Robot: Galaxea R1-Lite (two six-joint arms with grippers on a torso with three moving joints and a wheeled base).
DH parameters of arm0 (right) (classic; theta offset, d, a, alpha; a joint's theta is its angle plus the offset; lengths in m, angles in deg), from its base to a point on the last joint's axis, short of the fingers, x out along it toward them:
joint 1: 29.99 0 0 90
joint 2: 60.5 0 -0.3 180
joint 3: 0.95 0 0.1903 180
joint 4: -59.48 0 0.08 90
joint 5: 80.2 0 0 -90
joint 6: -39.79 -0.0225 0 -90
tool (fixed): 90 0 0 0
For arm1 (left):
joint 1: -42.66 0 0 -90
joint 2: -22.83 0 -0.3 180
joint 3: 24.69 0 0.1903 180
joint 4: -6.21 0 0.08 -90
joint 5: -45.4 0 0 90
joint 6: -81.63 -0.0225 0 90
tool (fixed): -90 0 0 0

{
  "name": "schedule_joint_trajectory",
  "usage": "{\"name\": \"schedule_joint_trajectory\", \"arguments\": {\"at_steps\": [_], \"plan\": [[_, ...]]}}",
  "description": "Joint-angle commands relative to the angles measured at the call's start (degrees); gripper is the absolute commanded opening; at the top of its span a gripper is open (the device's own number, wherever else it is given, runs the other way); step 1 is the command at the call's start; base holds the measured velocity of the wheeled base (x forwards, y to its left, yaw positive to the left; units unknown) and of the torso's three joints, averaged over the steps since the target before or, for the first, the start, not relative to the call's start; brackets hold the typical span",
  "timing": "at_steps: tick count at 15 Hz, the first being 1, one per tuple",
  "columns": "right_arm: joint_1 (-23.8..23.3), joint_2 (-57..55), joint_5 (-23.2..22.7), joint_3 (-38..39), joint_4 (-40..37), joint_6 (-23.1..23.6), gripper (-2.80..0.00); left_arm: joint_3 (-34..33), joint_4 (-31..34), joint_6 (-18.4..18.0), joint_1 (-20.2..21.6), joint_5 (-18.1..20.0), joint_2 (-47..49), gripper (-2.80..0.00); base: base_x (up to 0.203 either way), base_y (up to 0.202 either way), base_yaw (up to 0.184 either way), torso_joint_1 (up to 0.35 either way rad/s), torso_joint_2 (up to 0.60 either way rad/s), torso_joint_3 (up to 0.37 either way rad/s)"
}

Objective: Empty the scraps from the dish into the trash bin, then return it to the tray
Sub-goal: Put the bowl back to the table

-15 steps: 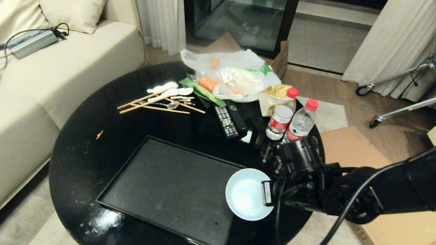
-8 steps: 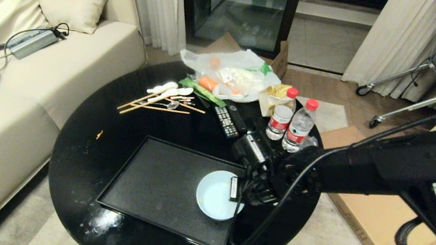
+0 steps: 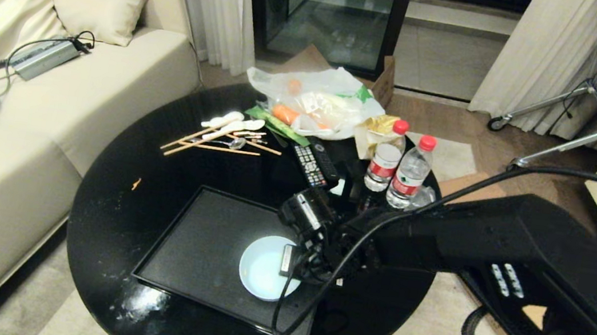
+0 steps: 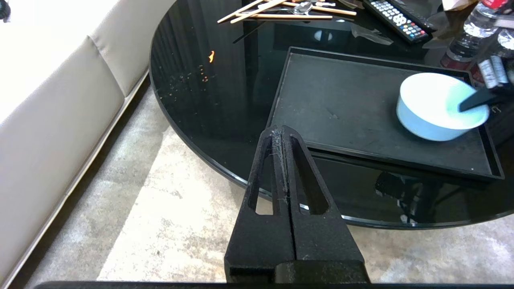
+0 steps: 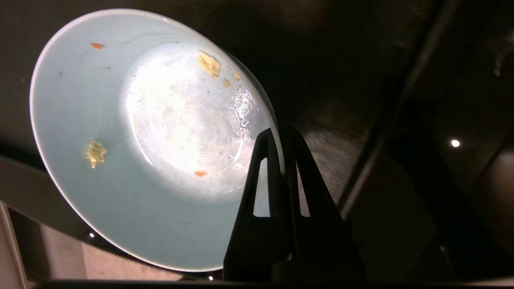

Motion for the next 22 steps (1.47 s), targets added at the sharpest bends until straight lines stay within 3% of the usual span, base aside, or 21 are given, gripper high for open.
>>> {"name": "schedule_joint_trajectory", "arguments": {"at_steps": [1, 5, 6, 7, 15, 22], "plan": [[0.09, -2.86, 0.12, -3.05, -0.08, -0.17, -2.8, 0.0, -0.04, 0.02, 0.0, 0.0, -0.02, -2.8, 0.0, 0.0, 0.0, 0.0, 0.0, 0.0], [0.02, -5.09, 0.21, -7.51, -0.55, -0.01, -2.8, 0.0, -0.04, 0.02, 0.0, -0.07, -0.02, -2.8, 0.0, 0.0, 0.0, 0.0, 0.0, 0.0], [0.07, -5.1, 0.21, -7.59, -0.43, 0.01, -1.19, 0.0, -0.04, 0.02, 0.0, -0.01, -0.02, -2.8, 0.0, 0.0, 0.0, 0.0, 0.0, 0.0], [0.0, -5.1, 0.21, -7.59, -0.43, 0.01, 0.0, 0.0, -0.04, 0.02, 0.0, -0.07, -0.02, -2.8, 0.0, 0.0, 0.0, 0.0, 0.0, 0.0], [0.0, -4.77, 1.59, -7.59, -0.01, 0.1, 0.0, 0.0, -0.04, 0.02, 0.0, -0.02, -0.02, -2.8, 0.0, 0.0, 0.0, 0.0, 0.0, 0.0], [0.07, 3.68, 2.26, -6.18, -2.68, 0.55, 0.0, 0.0, -0.04, 0.02, 0.0, 0.0, -0.02, -2.8, 0.0, 0.0, 0.0, 0.0, 0.0, 0.0]]}}
